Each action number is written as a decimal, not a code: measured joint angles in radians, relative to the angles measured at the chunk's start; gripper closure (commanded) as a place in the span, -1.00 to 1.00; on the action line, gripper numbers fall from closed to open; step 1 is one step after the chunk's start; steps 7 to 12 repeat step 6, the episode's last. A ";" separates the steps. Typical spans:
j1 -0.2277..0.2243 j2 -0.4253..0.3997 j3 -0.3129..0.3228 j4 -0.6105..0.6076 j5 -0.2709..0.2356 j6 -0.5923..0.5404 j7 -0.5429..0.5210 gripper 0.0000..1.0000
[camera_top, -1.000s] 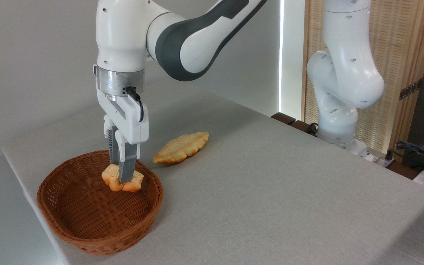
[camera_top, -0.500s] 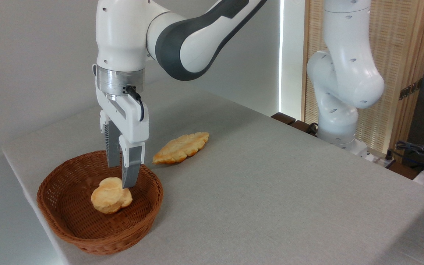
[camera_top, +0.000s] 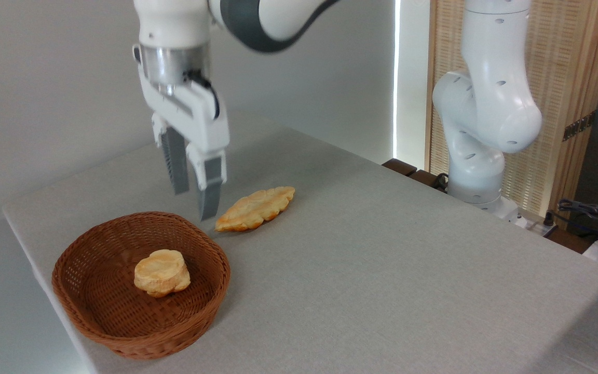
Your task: Put bread into the basket
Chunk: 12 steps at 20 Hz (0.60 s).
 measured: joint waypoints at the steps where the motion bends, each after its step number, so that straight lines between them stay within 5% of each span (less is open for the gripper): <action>1: 0.000 -0.010 0.003 0.018 0.000 -0.038 -0.009 -1.00; 12: 0.004 -0.019 0.047 0.070 0.000 -0.109 -0.014 -1.00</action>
